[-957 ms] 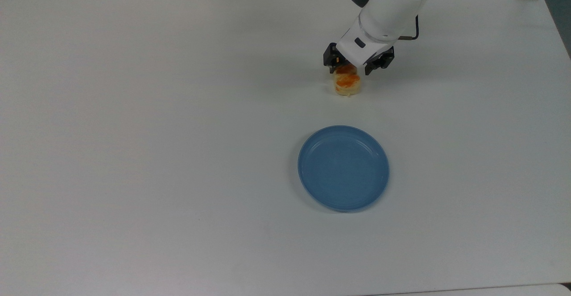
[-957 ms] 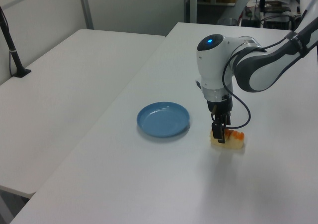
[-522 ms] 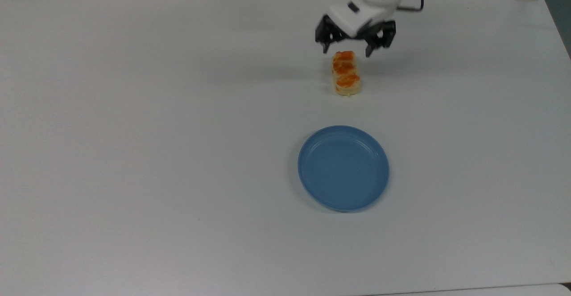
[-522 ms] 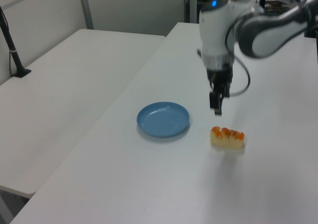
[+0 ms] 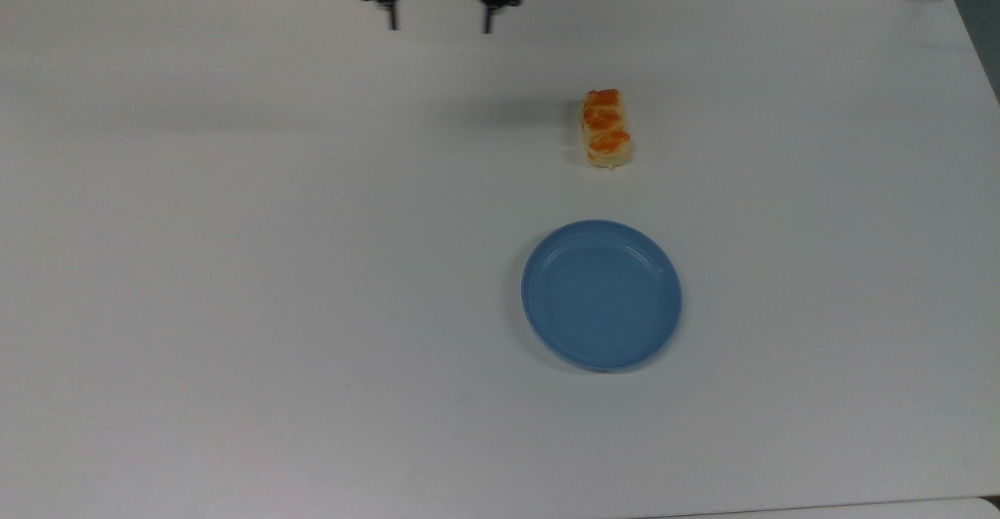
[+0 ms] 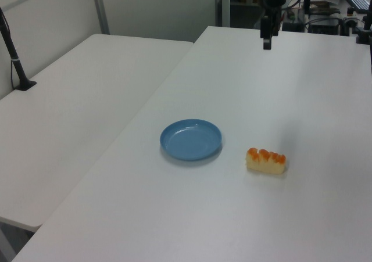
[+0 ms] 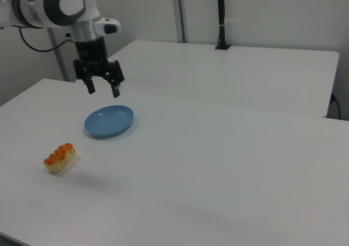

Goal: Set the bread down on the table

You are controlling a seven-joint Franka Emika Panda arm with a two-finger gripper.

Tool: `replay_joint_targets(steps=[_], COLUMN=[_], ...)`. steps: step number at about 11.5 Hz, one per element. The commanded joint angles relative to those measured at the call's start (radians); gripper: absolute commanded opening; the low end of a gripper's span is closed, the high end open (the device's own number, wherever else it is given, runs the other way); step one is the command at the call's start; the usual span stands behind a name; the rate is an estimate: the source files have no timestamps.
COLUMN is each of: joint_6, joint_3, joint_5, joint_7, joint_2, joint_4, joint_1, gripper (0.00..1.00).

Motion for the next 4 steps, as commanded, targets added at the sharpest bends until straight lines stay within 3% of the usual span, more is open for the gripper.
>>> replay_joint_targets(steps=[1,4], joint_6=[-0.006,0.006], joint_3=[-0.064,-0.072], joint_5=[0.032,0.052], joint_7=[-0.082,-0.064], joint_2=[0.011,0.008], joint_4=[0.001,0.000], joint_1=[0.002,0.008], gripper=[1.00,1.00])
